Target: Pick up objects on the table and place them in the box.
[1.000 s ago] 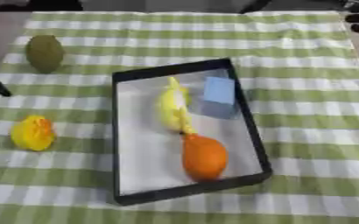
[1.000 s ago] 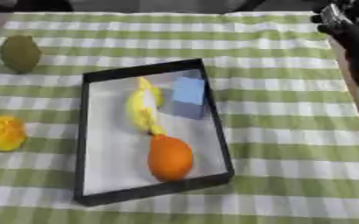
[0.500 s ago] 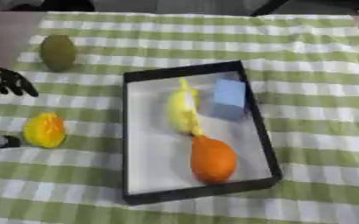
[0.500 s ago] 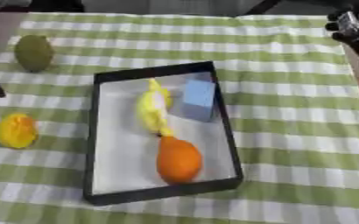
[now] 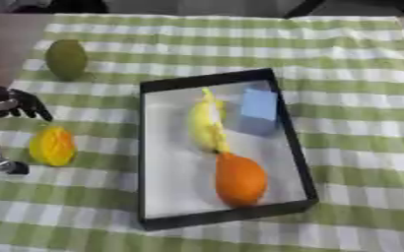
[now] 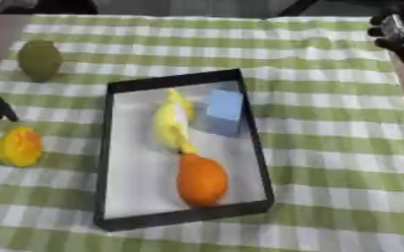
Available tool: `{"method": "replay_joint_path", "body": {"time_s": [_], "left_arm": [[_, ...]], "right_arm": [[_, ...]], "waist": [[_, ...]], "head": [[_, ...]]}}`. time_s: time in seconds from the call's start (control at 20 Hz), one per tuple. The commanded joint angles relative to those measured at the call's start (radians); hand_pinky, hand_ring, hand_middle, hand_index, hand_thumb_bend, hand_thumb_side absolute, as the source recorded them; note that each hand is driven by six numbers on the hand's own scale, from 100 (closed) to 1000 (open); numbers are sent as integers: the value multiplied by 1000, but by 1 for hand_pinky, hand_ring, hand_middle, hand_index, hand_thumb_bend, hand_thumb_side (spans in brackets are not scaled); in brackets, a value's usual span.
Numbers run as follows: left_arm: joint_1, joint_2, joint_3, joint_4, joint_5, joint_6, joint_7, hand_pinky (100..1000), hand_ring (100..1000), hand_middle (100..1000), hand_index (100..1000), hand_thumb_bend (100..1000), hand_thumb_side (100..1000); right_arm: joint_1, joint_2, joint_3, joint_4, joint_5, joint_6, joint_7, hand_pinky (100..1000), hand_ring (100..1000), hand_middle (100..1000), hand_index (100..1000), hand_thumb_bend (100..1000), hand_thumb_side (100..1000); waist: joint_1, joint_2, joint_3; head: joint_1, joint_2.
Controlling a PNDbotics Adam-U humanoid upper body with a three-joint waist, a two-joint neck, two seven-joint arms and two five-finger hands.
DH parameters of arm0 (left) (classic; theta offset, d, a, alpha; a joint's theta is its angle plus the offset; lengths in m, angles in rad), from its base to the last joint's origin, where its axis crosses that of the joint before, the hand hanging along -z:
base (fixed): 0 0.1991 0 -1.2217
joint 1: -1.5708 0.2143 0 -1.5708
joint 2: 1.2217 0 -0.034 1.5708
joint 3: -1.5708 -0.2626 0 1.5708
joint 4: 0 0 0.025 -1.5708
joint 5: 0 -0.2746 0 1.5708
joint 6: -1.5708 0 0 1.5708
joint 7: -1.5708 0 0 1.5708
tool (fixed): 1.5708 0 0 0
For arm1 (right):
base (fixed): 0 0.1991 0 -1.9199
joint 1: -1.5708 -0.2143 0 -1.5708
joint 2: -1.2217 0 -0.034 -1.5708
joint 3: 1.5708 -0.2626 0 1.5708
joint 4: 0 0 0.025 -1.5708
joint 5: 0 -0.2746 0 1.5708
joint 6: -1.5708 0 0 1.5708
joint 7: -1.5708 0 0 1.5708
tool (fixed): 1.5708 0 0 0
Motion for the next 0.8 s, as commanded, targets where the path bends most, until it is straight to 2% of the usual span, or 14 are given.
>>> {"method": "replay_joint_path", "body": {"time_s": [0.05,0.4,0.6,0.75,0.8], "left_arm": [[-23,6,-2,27,-23,-24,3,813,821,798,846,570,128],[-38,-31,-19,70,-52,-44,67,804,806,781,849,513,103],[-43,-51,-26,91,-52,-46,91,799,798,768,840,446,111],[-48,-69,-27,106,-49,-41,116,785,781,744,807,310,130],[-51,-75,-29,112,-50,-38,130,782,778,739,801,294,136]], "right_arm": [[-12,-18,-6,-4,3,-2,5,879,784,698,809,100,510],[-11,-14,-6,-1,2,-2,12,881,785,700,811,100,517],[-9,-11,-6,4,1,-1,15,882,785,700,811,100,522],[-10,-9,-5,7,0,-1,17,883,785,701,812,100,525],[-10,-8,-5,8,-1,0,18,883,786,701,812,100,525]], "waist": [[14,-29,-1],[12,-27,-3],[11,-25,-4],[10,-24,-5],[9,-24,-5]], "head": [[3,-9],[-26,-3],[-35,-1],[-35,-1],[-34,-1]]}}
